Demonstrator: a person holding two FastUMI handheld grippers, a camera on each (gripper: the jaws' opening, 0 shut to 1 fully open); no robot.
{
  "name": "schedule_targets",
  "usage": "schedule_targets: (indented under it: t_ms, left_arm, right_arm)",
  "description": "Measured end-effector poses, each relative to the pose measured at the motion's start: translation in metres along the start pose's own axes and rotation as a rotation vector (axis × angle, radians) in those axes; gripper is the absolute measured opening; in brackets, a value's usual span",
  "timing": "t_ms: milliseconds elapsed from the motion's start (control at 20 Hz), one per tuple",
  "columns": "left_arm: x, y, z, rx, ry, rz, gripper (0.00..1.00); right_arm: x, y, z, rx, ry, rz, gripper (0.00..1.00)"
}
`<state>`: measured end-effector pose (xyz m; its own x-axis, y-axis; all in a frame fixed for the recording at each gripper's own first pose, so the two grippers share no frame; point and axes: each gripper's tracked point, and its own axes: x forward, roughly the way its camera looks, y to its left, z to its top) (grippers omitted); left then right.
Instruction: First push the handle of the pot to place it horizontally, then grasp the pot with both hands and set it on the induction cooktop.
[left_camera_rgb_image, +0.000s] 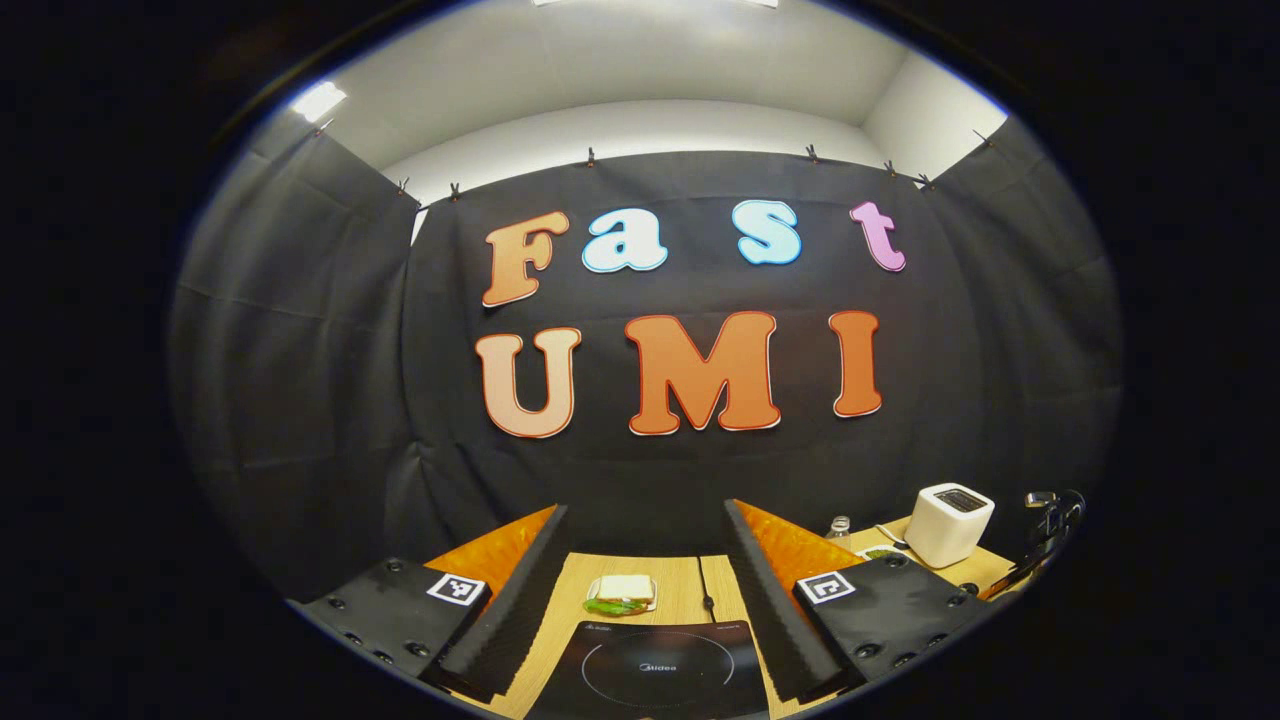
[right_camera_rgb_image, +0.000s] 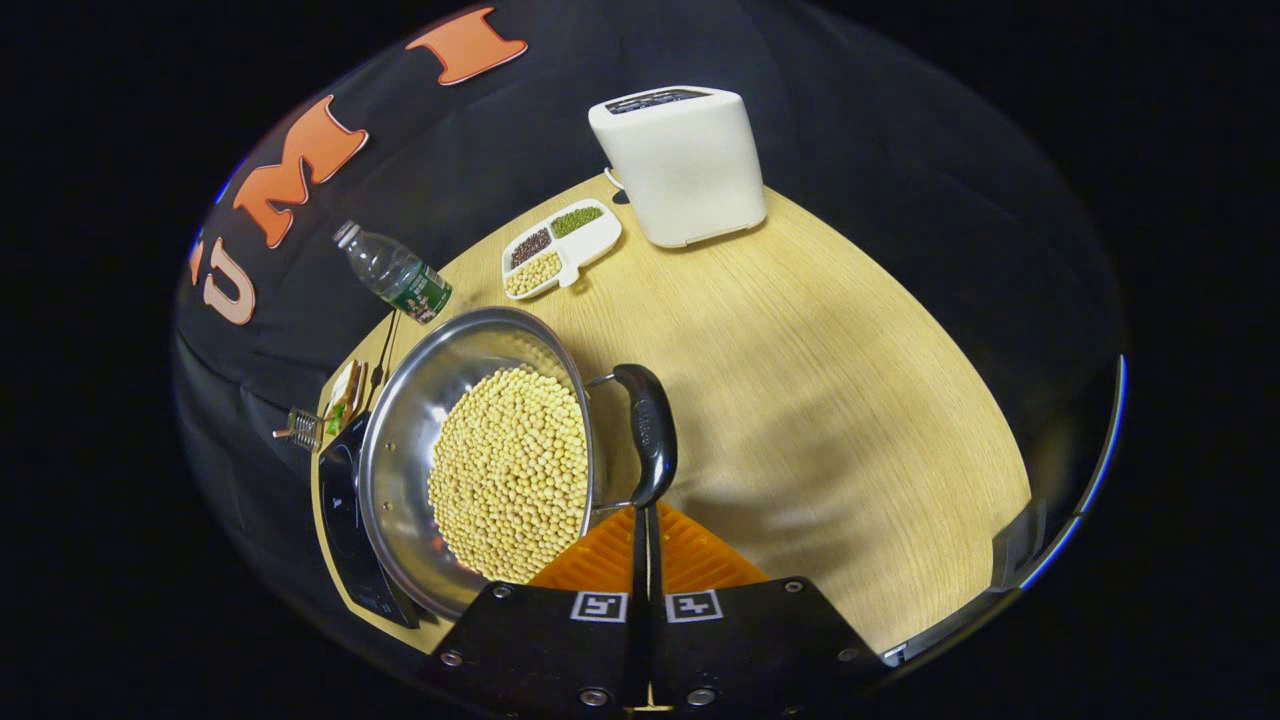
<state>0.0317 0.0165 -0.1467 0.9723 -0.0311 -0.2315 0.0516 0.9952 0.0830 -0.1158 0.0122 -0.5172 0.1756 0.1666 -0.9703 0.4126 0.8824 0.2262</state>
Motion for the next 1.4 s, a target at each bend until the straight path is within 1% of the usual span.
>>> schedule_targets:
  t_ms: [200,500,650,700,750,800,850,900,950,1000,1100,1200,1300,1400]
  left_arm:
    - [-0.001,-0.006,-0.008,0.018,0.016,-0.022,0.99]
    - [-0.003,0.002,-0.028,0.029,0.067,-0.012,1.00]
    - [-0.002,0.001,-0.041,0.030,0.108,-0.027,1.00]
    - [-0.002,-0.001,-0.047,0.028,0.124,-0.036,1.00]
    - [-0.002,-0.007,-0.054,0.025,0.143,-0.047,1.00]
    - [-0.003,-0.015,-0.062,0.022,0.162,-0.060,1.00]
    - [-0.003,-0.022,-0.069,0.020,0.183,-0.077,1.00]
    - [-0.002,-0.029,-0.075,0.017,0.203,-0.093,1.00]
    - [0.000,-0.035,-0.082,0.013,0.221,-0.110,0.99]
    - [0.001,-0.045,-0.090,0.010,0.239,-0.134,1.00]
    - [0.002,-0.066,-0.110,0.004,0.289,-0.182,1.00]
    - [0.000,-0.084,-0.132,0.005,0.354,-0.227,1.00]
    - [-0.002,-0.099,-0.149,0.006,0.393,-0.255,0.99]
    - [-0.003,-0.112,-0.162,0.010,0.434,-0.275,0.99]
  right_arm:
    - [0.005,-0.001,0.013,-0.029,-0.017,-0.023,0.00]
    - [0.007,0.001,0.019,-0.074,-0.035,-0.046,0.00]
    - [-0.007,0.004,0.016,-0.124,-0.043,-0.010,0.01]
    - [-0.014,0.004,0.019,-0.133,-0.052,-0.006,0.04]
    - [-0.020,0.005,0.024,-0.127,-0.070,0.004,0.05]
    - [-0.028,0.008,0.029,-0.118,-0.090,0.022,0.10]
    - [-0.036,0.011,0.033,-0.115,-0.109,0.040,0.12]
    - [-0.042,0.014,0.037,-0.120,-0.129,0.054,0.18]
    - [-0.048,0.017,0.039,-0.131,-0.145,0.064,0.21]
    - [-0.053,0.021,0.042,-0.148,-0.158,0.067,0.29]
    - [-0.060,0.030,0.044,-0.190,-0.187,0.073,0.36]
    - [-0.063,0.038,0.046,-0.230,-0.214,0.073,0.56]
    - [-0.066,0.044,0.049,-0.255,-0.238,0.076,0.64]
    - [-0.068,0.047,0.051,-0.275,-0.249,0.072,0.69]
